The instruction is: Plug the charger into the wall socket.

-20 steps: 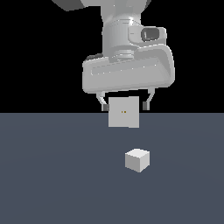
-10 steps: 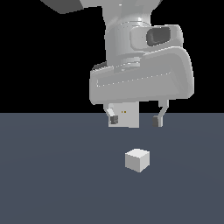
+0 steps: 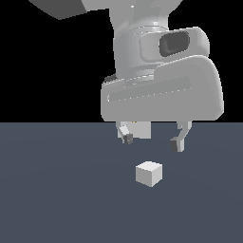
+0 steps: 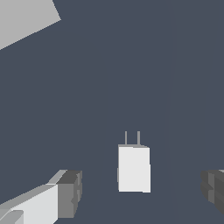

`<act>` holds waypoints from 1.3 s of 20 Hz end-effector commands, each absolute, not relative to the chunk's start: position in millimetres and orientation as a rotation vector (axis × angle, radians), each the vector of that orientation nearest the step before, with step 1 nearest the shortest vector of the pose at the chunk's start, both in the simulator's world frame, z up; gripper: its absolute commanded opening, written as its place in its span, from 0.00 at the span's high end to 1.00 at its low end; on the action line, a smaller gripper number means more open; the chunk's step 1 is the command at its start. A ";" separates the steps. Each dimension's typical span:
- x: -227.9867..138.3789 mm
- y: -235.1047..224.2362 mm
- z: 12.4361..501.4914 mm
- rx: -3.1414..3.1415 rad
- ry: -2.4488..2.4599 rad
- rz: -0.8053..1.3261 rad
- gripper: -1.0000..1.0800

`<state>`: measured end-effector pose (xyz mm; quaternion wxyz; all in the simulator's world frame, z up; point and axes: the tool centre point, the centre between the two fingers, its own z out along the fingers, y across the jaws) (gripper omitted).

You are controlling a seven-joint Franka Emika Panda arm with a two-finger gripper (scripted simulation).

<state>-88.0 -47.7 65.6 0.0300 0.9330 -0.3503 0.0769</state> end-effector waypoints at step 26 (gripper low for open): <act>-91.3 -47.7 11.6 2.860 -1.116 0.245 0.04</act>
